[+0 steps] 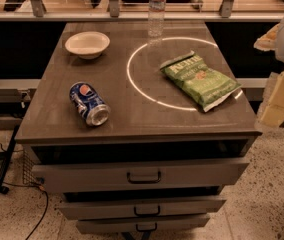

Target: Place pepsi can into paper bowl

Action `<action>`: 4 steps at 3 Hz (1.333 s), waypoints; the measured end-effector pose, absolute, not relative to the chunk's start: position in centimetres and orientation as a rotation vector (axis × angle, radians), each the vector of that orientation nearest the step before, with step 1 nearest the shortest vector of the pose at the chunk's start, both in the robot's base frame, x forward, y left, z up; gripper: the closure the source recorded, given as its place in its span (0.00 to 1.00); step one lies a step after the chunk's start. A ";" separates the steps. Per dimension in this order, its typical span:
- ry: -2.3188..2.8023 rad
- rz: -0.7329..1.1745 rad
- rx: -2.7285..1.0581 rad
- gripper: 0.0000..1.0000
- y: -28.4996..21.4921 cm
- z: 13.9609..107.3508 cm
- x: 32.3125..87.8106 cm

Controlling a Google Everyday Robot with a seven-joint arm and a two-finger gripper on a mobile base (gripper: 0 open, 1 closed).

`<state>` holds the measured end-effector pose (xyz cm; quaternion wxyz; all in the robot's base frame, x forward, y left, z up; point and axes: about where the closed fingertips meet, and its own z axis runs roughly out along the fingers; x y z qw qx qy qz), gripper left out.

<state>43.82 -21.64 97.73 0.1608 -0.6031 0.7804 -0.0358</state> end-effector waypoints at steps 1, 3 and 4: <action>2.210 -0.096 -1.731 0.00 -20.7 97.6 44.5; 2.065 0.063 -1.802 0.00 -8.0 94.3 54.2; 2.016 0.180 -1.800 0.00 -1.6 93.6 58.2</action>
Offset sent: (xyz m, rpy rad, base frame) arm 0.0704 0.0962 -0.0337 0.0708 -0.0028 0.1388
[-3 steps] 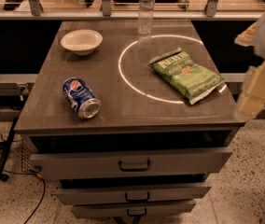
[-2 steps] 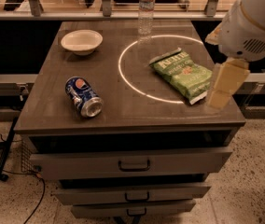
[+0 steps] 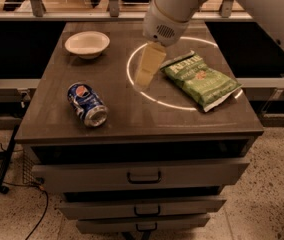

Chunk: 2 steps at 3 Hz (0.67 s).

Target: Place pepsi can into paper bowl

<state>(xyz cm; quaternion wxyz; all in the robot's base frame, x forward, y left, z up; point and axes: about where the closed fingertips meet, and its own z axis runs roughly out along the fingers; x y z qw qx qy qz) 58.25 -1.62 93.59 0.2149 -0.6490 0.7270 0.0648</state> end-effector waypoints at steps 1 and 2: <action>2.016 0.180 -1.800 0.00 -1.6 93.6 58.2; 2.069 0.361 -1.649 0.00 1.3 91.5 58.1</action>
Offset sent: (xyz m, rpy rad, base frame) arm 0.0025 0.0528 -0.0367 0.2708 0.1455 -0.1558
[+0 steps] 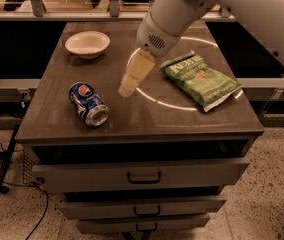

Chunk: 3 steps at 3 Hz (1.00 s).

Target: Place pepsi can into paper bowl

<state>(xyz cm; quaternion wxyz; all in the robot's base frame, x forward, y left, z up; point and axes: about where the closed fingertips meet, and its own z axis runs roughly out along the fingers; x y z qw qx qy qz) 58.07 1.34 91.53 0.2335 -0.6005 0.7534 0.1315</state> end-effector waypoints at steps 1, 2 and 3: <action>2.127 0.506 -1.502 0.00 3.9 90.0 57.8; 2.182 0.605 -1.397 0.00 6.8 89.8 57.7; 2.255 0.662 -1.339 0.00 10.4 89.1 57.3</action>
Offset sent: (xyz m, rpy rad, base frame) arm -0.0019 0.0944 -0.0160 0.2533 0.2396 -0.2399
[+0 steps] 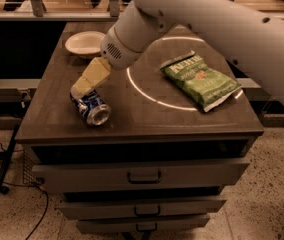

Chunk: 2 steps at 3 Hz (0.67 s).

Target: Place pepsi can into paper bowl

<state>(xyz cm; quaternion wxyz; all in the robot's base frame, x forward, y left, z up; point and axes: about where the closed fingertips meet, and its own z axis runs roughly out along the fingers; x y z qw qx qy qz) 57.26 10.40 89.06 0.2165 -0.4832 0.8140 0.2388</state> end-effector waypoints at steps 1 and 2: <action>2.304 0.637 -1.338 0.00 13.2 88.0 56.5; 2.340 0.576 -1.343 0.00 14.8 87.2 55.9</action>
Offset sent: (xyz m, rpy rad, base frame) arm -0.0199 0.0615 -0.0287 -0.1494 0.0193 -0.0541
